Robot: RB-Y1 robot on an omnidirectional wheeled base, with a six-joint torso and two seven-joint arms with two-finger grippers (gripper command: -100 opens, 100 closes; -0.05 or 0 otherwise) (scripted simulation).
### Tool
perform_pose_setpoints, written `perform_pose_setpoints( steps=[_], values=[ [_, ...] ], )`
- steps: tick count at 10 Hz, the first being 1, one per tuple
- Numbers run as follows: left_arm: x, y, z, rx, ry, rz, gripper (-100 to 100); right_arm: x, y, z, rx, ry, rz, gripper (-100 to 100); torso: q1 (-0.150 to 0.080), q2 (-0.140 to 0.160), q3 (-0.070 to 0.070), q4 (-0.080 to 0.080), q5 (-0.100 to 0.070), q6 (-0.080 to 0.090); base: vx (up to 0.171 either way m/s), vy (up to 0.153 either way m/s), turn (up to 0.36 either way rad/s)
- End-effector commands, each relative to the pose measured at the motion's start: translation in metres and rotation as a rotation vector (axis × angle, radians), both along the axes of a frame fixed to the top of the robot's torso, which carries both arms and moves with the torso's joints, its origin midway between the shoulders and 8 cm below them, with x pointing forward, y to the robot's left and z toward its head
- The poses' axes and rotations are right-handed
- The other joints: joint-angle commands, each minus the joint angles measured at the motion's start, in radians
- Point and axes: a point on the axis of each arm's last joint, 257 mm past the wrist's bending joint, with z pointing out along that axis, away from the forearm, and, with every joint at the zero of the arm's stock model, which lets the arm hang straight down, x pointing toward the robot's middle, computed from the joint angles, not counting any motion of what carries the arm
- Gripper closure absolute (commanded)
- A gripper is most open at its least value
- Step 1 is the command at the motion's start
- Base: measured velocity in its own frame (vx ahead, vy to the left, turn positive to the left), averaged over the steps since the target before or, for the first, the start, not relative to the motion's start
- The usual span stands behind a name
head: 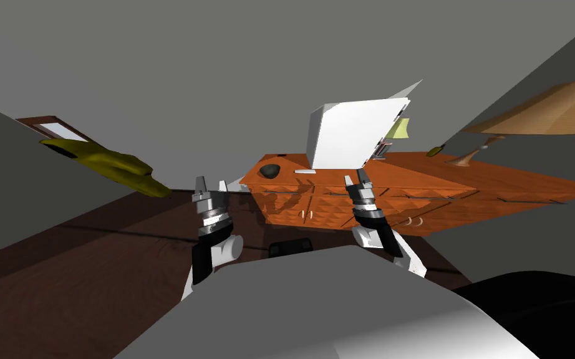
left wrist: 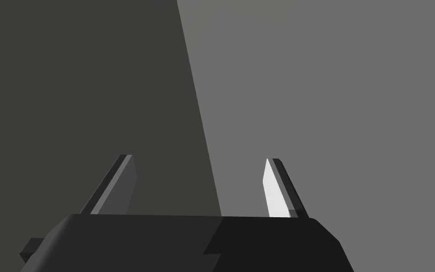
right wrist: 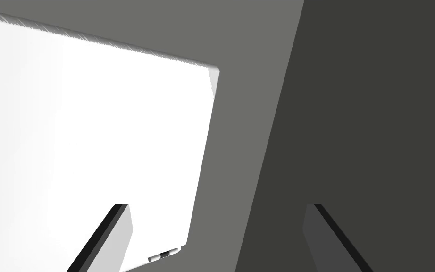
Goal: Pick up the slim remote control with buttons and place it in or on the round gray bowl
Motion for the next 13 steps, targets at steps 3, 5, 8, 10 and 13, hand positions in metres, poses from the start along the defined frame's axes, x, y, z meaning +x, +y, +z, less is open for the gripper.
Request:
perform_pose_setpoints(
  steps=[3,5,8,10,13],
  values=[
    [0.0,0.0,0.0,0.0,0.0,0.0,0,-0.003,-0.018,0.002,-0.105,0.013,0.006,-100,0.0,0.001,0.001,0.0,0.0,0.0,-0.085,0.013,0.227],
    [0.0,0.0,0.0,0.0,0.0,0.0,0,-0.004,-0.026,0.004,-0.159,0.02,0.009,-100,0.0,-0.001,-0.001,0.0,0.0,-0.001,-0.049,0.014,0.203],
    [0.0,0.0,0.0,0.0,0.0,0.0,0,-0.007,-0.044,0.008,-0.263,0.035,0.011,-100,0.0,-0.003,-0.002,-0.001,0.0,0.0,-0.047,0.022,0.232],
    [0.0,0.0,0.0,0.0,0.0,0.0,0,-0.008,-0.052,0.01,-0.327,0.046,0.018,-100,0.0,-0.003,-0.001,-0.001,0.0,0.0,-0.046,0.018,0.184],
    [0.0,0.0,0.0,0.0,0.0,0.0,0,-0.006,-0.056,0.014,-0.416,0.061,0.042,-100,0.0,-0.003,-0.002,-0.001,0.0,0.0,-0.035,0.017,0.187]
  ],
)
